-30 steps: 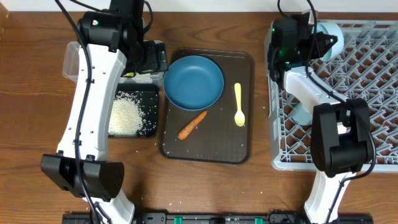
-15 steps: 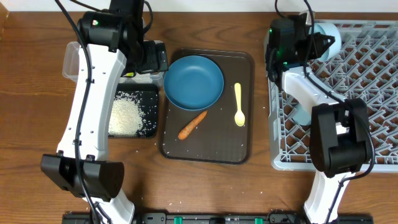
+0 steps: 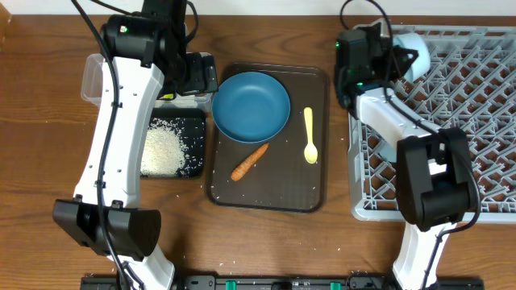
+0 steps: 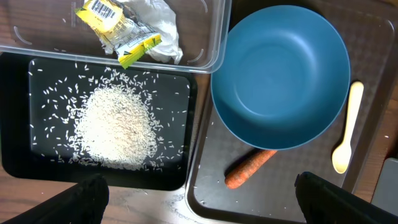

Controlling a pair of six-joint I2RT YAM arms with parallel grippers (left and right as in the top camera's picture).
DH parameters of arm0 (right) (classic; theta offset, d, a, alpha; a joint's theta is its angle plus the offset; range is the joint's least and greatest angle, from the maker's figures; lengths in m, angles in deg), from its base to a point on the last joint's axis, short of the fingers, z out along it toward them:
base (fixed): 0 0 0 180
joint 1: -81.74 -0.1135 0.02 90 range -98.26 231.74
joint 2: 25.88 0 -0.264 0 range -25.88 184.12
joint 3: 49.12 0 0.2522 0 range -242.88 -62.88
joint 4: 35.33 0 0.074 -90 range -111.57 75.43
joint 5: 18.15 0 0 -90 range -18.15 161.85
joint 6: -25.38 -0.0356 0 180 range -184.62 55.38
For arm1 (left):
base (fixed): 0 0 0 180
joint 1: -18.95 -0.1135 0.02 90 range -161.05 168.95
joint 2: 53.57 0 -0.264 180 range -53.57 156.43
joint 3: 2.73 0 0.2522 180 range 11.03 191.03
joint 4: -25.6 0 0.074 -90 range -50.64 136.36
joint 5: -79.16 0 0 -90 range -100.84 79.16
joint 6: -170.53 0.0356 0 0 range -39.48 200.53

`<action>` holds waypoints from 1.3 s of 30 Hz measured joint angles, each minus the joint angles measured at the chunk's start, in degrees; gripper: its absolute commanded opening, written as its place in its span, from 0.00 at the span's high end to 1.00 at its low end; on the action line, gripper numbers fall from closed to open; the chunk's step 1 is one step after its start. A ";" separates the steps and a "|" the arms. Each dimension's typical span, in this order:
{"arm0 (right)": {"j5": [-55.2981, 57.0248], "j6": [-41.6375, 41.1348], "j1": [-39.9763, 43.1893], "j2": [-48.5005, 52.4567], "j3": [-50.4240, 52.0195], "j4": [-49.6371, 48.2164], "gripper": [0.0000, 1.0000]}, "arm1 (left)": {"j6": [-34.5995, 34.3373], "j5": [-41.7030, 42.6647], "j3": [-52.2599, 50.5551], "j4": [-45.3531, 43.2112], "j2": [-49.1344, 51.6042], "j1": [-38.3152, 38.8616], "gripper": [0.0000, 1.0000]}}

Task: Sort waste into correct bins and load items into the dishwasher rack
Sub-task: 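Move right gripper to blue plate and grasp its rim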

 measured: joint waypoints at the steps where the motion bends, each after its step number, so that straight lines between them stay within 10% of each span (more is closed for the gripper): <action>1: -0.22 -0.28 -0.63 0.02 0.00 -0.04 0.71 | 0.00 0.00 0.00 0.00 0.00 0.00 0.02; 11: -1.51 -0.50 -6.86 0.02 0.00 -0.39 0.26 | 0.00 0.00 0.00 -0.02 0.00 0.00 0.02; 19: -1.75 -0.50 -7.50 -0.07 0.00 -4.46 0.35 | 0.00 -0.02 0.00 -0.02 0.00 0.00 0.02; 26: -6.84 -10.19 -13.16 -1.44 -0.20 9.99 0.13 | 0.00 0.00 0.00 0.02 0.00 0.00 0.02; 34: -35.98 -33.20 -17.14 -8.20 0.11 28.22 0.08 | 0.00 0.00 0.00 -0.02 0.00 0.00 0.02; 39: -59.10 -42.07 -12.13 -17.55 0.07 29.33 0.26 | 0.00 -0.02 0.00 0.00 0.00 0.00 0.02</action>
